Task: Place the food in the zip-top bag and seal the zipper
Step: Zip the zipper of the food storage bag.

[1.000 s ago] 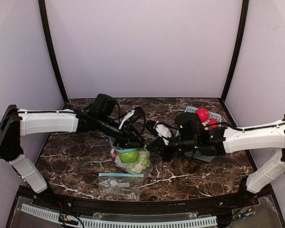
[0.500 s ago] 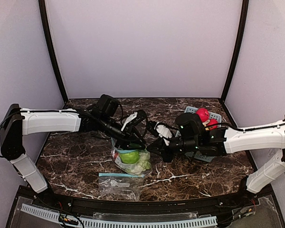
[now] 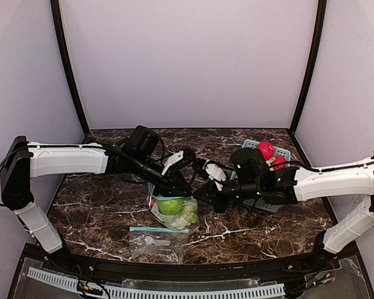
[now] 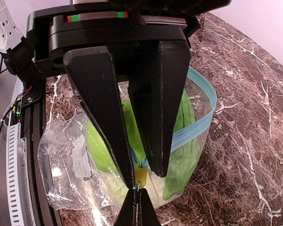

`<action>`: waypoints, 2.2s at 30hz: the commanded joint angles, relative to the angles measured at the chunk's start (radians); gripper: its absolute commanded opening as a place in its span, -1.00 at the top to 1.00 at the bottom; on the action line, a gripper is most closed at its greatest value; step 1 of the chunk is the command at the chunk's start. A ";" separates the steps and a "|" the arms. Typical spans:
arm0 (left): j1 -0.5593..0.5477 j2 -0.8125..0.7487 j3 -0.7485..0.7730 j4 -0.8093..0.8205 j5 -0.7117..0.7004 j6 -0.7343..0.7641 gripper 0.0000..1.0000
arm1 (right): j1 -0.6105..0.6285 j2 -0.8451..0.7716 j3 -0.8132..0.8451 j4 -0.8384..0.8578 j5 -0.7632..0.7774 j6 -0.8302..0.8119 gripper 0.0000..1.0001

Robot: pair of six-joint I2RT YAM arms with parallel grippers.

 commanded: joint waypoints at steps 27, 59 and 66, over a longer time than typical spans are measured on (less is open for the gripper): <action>-0.042 -0.042 0.166 -0.318 -0.176 0.125 0.99 | -0.016 -0.125 -0.078 0.084 0.179 0.000 1.00; -0.008 -0.072 0.133 -0.354 -0.234 0.140 0.99 | -0.044 -0.215 -0.163 0.089 0.277 0.047 1.00; -0.010 -0.063 0.114 -0.293 -0.129 0.090 0.99 | -0.045 -0.190 -0.152 0.140 0.023 0.024 1.00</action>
